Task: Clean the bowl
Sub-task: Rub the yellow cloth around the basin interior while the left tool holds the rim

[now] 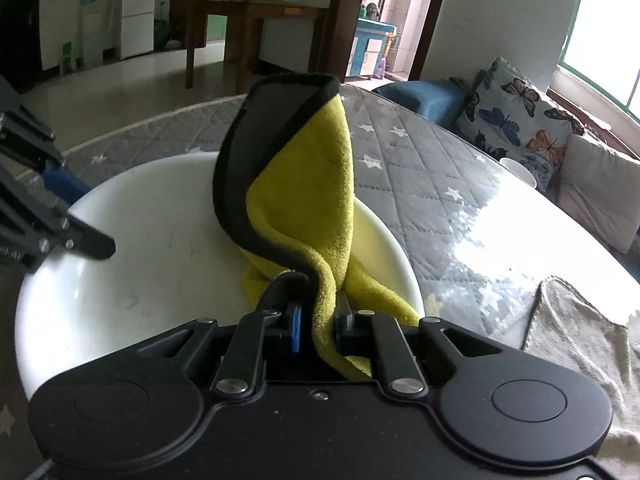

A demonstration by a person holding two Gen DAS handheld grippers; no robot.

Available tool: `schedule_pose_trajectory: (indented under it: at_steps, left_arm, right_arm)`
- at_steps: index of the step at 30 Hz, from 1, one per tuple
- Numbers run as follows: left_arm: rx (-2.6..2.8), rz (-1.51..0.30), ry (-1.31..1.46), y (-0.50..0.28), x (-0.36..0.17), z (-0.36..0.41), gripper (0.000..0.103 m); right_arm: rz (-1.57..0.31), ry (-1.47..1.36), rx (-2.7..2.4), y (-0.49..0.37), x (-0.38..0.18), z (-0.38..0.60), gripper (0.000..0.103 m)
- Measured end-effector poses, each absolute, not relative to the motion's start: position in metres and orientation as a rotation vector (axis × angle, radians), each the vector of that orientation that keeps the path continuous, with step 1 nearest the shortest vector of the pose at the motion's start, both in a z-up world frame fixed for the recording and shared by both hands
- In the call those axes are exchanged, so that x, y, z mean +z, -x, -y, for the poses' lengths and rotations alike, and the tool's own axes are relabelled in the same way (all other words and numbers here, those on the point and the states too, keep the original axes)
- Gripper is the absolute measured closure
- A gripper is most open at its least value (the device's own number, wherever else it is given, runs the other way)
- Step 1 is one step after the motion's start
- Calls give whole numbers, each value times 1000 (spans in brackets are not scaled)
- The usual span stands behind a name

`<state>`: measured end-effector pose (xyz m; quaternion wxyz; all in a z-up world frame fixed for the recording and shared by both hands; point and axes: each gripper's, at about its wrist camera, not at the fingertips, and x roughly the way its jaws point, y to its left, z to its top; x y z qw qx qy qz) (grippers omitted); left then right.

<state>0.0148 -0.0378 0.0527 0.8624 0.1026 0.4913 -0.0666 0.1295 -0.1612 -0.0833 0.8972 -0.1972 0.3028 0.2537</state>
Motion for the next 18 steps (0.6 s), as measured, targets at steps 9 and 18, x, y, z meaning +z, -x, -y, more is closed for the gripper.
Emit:
schedule_pose_trajectory:
  at_steps: [9,18]
  left_arm:
    - [-125,-1026,-212,-20,52,38,67]
    - [-121,-1019,-210,-19,51,36,67]
  right_arm:
    - [-618,387,557,-127,-85,149,89]
    - [-623,402,594,-105,-84,150,89]
